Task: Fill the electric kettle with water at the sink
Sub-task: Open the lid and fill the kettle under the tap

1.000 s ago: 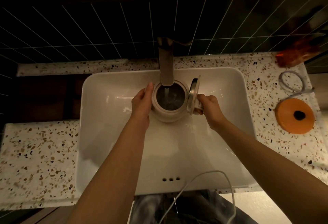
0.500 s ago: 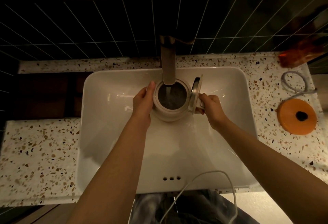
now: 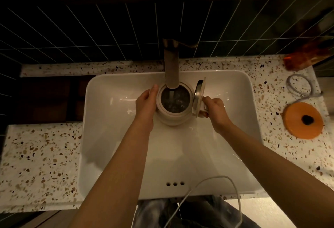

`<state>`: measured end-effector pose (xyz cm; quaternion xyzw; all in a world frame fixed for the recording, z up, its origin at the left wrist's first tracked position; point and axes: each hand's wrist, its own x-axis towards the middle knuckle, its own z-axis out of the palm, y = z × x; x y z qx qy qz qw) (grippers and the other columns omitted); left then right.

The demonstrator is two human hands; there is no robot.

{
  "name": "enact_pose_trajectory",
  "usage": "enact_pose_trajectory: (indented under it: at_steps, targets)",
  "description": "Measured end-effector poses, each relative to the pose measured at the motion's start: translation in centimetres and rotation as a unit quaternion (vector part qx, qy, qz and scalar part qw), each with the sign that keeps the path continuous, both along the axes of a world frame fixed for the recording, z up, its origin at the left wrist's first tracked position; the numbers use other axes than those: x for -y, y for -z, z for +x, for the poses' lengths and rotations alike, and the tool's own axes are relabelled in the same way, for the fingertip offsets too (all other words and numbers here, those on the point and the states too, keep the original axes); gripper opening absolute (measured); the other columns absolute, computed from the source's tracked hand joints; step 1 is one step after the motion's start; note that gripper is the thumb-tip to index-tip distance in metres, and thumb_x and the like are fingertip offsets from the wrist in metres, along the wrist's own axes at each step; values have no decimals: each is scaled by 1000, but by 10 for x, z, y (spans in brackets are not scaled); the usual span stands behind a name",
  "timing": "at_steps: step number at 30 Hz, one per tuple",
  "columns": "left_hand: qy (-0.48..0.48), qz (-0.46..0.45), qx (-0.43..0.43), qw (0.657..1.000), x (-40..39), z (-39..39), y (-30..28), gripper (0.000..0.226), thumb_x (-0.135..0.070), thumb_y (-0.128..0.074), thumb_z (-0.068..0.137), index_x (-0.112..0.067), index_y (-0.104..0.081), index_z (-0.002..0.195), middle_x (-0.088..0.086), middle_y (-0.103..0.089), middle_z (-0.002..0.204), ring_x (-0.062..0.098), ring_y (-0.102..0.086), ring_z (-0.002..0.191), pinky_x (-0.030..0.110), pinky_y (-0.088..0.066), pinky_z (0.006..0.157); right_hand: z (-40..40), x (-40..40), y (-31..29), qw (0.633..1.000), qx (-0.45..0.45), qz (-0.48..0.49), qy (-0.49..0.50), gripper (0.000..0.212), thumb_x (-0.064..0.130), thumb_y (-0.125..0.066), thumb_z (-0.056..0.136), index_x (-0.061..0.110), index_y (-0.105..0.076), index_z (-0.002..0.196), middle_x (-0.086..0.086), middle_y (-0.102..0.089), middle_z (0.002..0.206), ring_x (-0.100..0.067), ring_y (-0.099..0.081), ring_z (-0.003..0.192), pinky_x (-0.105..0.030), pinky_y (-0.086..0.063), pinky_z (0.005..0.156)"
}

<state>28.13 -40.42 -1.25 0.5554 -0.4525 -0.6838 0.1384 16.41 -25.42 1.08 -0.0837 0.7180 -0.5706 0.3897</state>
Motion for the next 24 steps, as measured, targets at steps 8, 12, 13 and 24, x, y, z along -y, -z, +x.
enact_pose_trajectory:
  at_steps: [8,12,13,24]
  targets:
    - [91,-380,-1,920,10,-31,-45,55,-21,-51,98,-16,-35,151,6,-35,158,19,-29,146,32,-25,119,-2,1,0,1000,8,5,13,48,2,-37,98,8,-53,53,8,-54,33,3,-51,35,-7,-42,41]
    - [291,-581,27,759,16,-53,-58,62,-22,-45,98,-19,-24,156,7,-21,165,25,-13,153,44,-11,124,-2,2,2,1000,12,12,15,47,4,-37,97,6,-52,53,7,-54,34,2,-51,35,-8,-42,41]
    - [336,-607,40,719,17,-58,-57,62,-22,-45,98,-21,-23,156,6,-21,165,26,-12,153,46,-9,124,-3,2,2,1000,12,14,15,47,4,-38,97,6,-53,53,7,-55,34,2,-51,35,-8,-41,41]
    - [397,-671,113,616,19,-70,-46,59,-27,-41,99,-28,-24,155,1,-23,165,26,-14,153,59,-6,120,-3,3,-3,999,16,11,26,45,1,-36,97,7,-51,54,7,-52,32,3,-49,33,-7,-40,39]
